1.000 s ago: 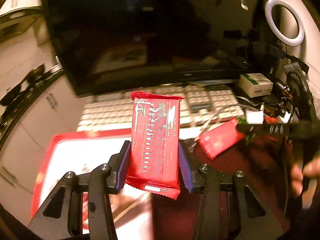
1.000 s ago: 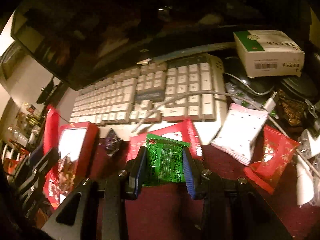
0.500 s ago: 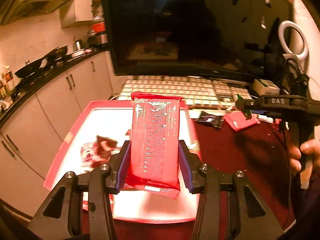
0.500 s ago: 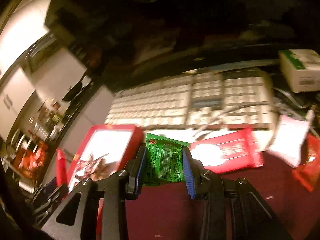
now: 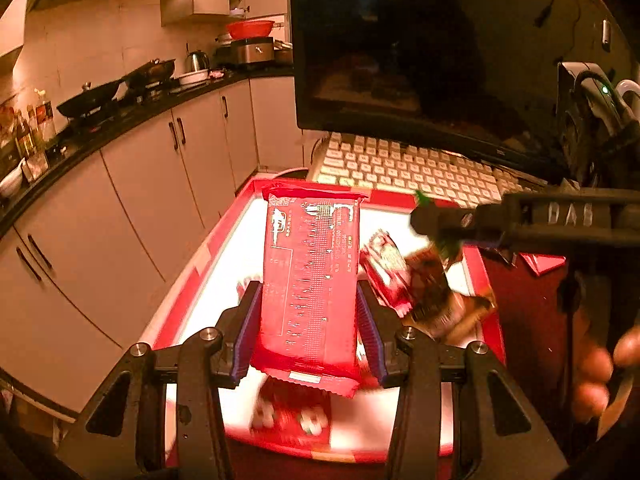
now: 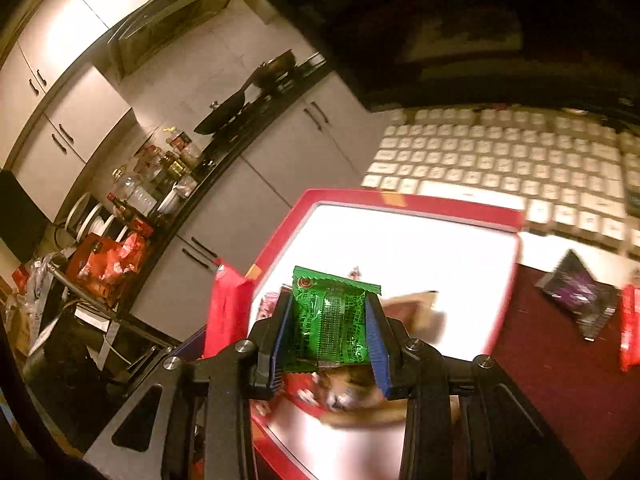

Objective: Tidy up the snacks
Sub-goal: 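Carry the red bar to the tray while right gripper carries green bag there, then open both grippers to drop the red bar and green bag on the tray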

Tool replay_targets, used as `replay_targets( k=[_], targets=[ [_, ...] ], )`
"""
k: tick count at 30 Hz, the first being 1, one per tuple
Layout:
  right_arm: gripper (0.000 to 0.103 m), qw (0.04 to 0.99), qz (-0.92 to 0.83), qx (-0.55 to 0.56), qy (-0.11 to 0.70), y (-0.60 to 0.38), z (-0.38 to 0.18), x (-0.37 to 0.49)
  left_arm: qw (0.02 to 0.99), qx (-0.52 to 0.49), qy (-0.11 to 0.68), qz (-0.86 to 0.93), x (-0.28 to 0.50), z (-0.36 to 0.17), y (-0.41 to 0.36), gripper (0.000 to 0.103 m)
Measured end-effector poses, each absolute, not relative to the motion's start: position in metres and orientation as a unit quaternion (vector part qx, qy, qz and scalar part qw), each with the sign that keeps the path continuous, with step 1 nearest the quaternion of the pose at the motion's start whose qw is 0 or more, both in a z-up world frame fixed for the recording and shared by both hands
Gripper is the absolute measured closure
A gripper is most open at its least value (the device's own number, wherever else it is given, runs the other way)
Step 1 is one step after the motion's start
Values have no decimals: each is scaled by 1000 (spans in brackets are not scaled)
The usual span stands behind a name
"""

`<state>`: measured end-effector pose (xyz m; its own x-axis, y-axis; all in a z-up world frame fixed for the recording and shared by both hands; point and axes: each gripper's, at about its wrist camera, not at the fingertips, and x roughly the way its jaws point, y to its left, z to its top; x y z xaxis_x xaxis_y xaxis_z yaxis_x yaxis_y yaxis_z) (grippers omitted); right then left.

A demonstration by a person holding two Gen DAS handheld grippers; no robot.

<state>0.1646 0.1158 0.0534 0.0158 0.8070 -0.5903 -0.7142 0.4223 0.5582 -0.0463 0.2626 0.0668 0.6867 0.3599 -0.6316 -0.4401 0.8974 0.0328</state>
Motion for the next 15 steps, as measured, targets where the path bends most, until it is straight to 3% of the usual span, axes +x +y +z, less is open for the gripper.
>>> replay_targets(
  k=[10,12,15],
  targets=[
    [64,732,537,43,417,131,36,165,909,-66,349,220,-11,53,273,59],
    [60,737,529,45,418,126,35,169,906,-66,351,228,-12,52,272,57],
    [41,757,513,49,402,114,42,172,907,-50,341,243,-18,56,267,51]
  ],
)
